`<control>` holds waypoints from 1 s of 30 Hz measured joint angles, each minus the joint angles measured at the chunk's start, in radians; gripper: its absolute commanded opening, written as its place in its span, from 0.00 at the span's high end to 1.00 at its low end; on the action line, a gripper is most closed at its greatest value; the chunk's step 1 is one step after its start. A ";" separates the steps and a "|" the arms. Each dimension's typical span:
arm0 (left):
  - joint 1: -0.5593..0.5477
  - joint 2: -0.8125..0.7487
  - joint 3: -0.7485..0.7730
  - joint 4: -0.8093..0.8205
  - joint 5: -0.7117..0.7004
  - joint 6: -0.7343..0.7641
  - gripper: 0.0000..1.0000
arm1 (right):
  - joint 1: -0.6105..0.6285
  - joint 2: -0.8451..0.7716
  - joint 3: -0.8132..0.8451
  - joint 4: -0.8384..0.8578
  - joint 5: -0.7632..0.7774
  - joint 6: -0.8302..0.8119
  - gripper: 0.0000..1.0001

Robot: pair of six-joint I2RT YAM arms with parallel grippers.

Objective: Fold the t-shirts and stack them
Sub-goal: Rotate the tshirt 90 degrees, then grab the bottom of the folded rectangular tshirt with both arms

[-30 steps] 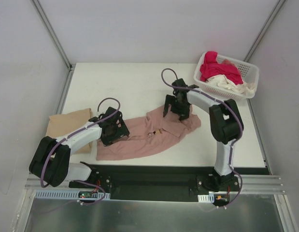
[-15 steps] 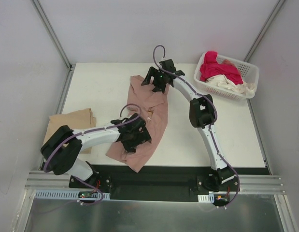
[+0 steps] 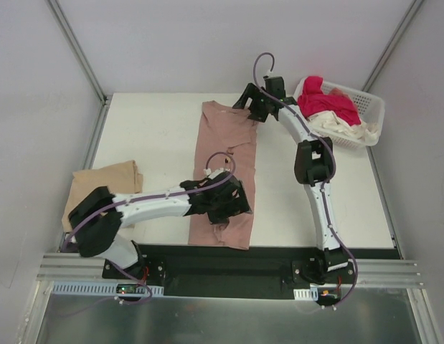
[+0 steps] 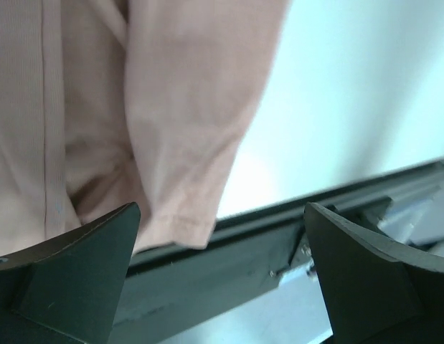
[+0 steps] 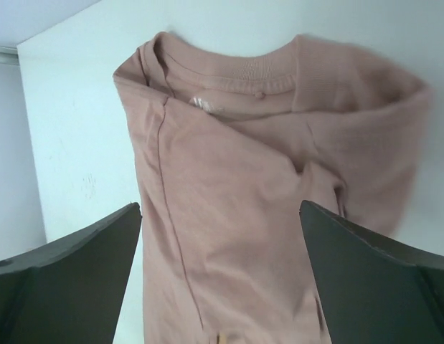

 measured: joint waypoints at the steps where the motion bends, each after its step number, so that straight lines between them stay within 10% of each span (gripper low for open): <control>1: -0.006 -0.052 -0.009 -0.009 -0.010 0.018 0.01 | -0.004 -0.036 -0.022 -0.023 0.013 -0.030 0.03; 13: 0.000 -0.404 -0.127 -0.192 -0.138 0.189 0.01 | 0.168 -0.732 -0.476 -0.277 0.256 -0.303 0.03; 20: 0.058 -0.458 -0.287 -0.293 -0.138 0.160 0.01 | 0.319 -0.650 -0.828 -0.314 0.320 -0.302 0.03; 30: 0.058 -0.537 -0.372 -0.320 -0.129 0.114 0.01 | 0.314 -0.443 -0.686 -0.368 0.348 -0.290 0.03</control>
